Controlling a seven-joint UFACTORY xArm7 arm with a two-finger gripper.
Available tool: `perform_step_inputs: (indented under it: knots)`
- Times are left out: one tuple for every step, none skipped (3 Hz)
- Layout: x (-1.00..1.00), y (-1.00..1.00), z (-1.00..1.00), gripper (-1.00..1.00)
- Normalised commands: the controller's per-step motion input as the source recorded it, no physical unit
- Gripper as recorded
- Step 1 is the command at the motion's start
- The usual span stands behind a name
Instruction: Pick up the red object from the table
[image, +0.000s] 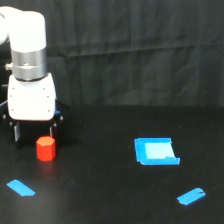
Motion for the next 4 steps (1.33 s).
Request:
perform_step_inputs:
  knots:
    - [-0.26,-0.81,0.27,0.78]
    - [-0.34,-0.57,-0.06,0.37]
    - [-0.22,-0.67,-0.42,-0.02]
    - [-0.03,-0.2,0.23,-0.97]
